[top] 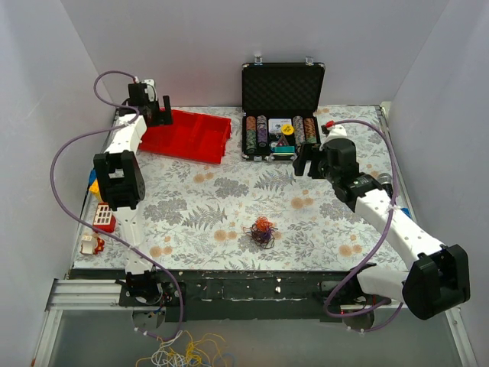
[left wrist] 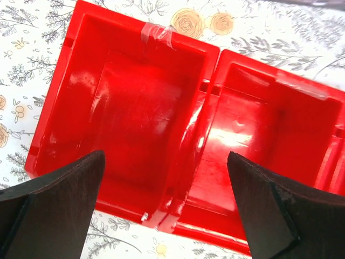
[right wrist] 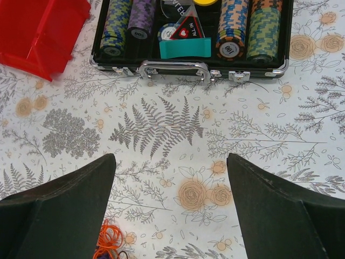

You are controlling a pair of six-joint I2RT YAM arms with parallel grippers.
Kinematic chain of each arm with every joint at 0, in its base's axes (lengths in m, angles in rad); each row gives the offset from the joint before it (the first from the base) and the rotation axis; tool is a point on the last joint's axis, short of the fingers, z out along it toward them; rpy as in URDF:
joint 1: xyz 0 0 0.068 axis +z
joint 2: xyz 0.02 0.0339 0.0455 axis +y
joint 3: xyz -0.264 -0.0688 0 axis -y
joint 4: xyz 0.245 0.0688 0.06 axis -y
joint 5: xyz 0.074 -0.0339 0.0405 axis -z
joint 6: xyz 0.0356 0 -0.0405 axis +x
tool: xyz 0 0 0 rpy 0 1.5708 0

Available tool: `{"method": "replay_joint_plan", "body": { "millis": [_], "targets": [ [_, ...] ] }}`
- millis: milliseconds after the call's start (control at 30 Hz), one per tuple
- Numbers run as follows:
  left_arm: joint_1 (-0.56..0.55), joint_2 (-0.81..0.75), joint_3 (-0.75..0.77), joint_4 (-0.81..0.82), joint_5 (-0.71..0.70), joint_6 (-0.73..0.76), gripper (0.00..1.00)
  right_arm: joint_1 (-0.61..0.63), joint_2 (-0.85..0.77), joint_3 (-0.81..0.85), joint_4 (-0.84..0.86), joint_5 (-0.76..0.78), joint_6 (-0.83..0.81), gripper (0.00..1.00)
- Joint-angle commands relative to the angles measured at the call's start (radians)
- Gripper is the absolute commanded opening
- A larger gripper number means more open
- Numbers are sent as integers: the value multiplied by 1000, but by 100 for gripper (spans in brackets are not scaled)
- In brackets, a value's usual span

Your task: Untangle the cables

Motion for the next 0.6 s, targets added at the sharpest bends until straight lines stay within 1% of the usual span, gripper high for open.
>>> {"method": "replay_joint_plan", "body": {
  "millis": [0, 133, 200, 233, 267, 300, 333, 400, 500, 567],
  "targets": [
    [-4, 28, 46, 33, -53, 91, 98, 34, -2, 18, 9, 51, -18, 93],
    [-4, 59, 36, 59, -44, 120, 98, 56, 24, 36, 8, 60, -23, 93],
    [-4, 65, 21, 77, -33, 136, 98, 62, 38, 47, 9, 57, -24, 90],
    [-4, 62, 0, 97, -27, 145, 96, 65, 44, 52, 9, 54, -23, 88],
    [-6, 58, -26, 114, -27, 151, 88, 66, 52, 59, 11, 51, -21, 86],
    [-6, 50, -46, 125, 5, 156, 81, 68, 56, 65, 10, 45, -20, 85],
    [-6, 42, -65, 140, 10, 157, 72, 68, 61, 67, 11, 42, -21, 83],
    [-11, 27, -101, 152, 18, 166, 58, 72, 75, 75, 10, 42, -19, 81],
    [-29, -20, -186, 191, 10, 197, 41, 73, 90, 76, 13, 36, -13, 75],
    [-37, -54, -247, 218, 7, 212, 31, 77, 95, 75, 16, 30, -9, 71]
  ]
}}
